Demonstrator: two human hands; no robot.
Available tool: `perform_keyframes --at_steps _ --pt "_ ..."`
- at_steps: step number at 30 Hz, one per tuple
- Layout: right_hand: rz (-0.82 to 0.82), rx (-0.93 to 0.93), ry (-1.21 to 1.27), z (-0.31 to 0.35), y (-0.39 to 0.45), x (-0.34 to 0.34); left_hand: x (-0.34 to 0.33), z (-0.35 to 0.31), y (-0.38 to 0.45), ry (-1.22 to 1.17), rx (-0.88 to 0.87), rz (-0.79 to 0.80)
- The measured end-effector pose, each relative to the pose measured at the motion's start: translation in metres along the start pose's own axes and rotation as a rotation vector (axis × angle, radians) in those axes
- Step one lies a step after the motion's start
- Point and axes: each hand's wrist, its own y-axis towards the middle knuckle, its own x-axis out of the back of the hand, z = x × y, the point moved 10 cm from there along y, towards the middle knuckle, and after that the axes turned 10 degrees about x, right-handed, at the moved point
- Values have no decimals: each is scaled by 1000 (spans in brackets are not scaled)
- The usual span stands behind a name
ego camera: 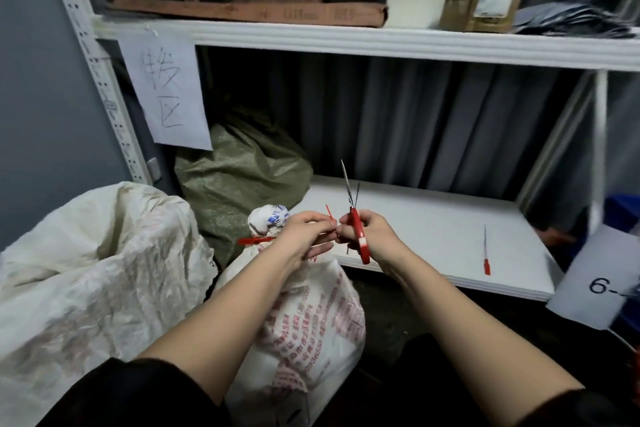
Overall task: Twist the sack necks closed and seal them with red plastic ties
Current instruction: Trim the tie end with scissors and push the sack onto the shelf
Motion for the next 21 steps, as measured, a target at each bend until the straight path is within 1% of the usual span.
perform_keyframes --at_steps 5,8,12,15,19,21 --pt "-98 54 -23 17 -15 66 -67 -9 2 158 -24 32" --pt "-182 56 -52 20 -32 120 -125 -5 2 238 -26 115" --pt "-408 46 -49 5 -70 217 -223 18 -3 389 -13 256" --pt "-592 -7 -79 -17 -108 294 -292 44 -10 486 -9 349" --pt "-837 -157 -144 -66 -178 395 -370 85 -20 568 25 453" --pt "-966 -264 -235 -95 -220 442 -399 105 -23 597 54 490"
